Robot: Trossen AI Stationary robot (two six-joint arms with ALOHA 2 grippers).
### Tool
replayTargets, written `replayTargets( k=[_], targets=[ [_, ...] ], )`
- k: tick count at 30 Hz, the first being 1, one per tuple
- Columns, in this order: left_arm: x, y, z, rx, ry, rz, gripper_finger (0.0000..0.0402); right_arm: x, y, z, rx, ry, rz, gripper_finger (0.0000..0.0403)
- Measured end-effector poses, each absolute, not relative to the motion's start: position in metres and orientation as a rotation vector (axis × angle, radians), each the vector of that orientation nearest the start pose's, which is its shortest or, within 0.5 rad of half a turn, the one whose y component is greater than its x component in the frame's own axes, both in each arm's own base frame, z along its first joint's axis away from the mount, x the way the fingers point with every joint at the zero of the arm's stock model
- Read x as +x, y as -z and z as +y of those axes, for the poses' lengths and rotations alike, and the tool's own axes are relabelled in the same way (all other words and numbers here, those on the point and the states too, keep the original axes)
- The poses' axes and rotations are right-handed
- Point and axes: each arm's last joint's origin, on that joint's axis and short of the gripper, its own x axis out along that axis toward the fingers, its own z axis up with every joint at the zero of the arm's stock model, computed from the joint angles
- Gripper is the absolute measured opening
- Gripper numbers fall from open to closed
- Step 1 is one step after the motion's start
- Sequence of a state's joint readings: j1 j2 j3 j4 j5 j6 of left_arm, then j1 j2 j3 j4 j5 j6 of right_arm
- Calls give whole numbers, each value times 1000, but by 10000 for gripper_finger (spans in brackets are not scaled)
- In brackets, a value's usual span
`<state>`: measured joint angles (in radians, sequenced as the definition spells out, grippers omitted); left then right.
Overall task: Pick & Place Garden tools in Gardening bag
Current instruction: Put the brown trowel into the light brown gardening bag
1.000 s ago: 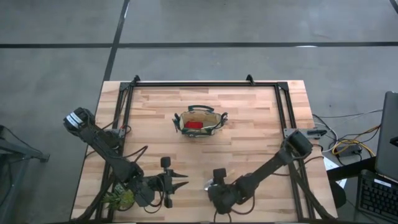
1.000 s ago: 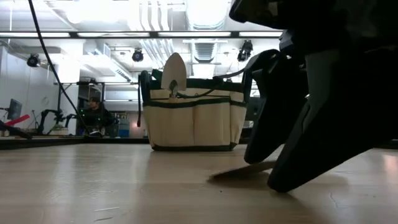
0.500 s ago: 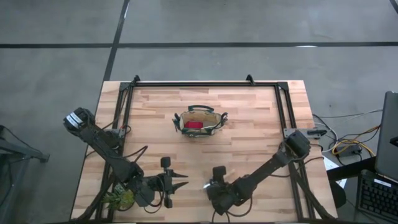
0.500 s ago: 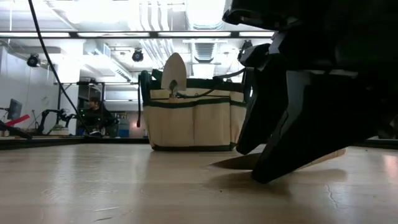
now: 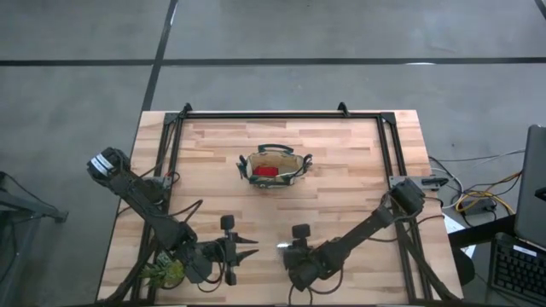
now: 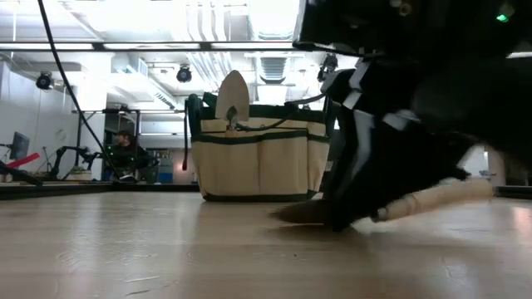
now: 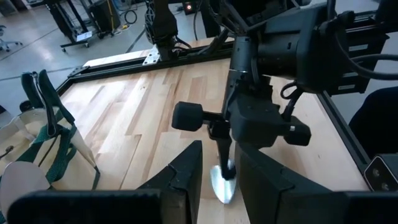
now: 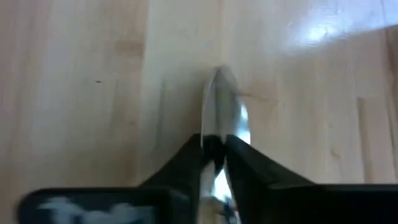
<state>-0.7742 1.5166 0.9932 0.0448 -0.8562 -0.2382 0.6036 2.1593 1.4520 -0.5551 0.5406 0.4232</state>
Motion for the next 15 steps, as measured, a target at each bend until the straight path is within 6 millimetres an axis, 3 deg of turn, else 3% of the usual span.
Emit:
replayTargets(
  k=[2,8,15],
  targets=[
    [248,-257,-211,112,-119,315,99,355,-122,224,-308,179,1026,25],
    [248,-257,-211,113,-120,315,99,360,-132,225,-342,188,988,8],
    [247,-256,-211,114,-120,317,99,353,-182,223,-369,246,814,8]
  ],
)
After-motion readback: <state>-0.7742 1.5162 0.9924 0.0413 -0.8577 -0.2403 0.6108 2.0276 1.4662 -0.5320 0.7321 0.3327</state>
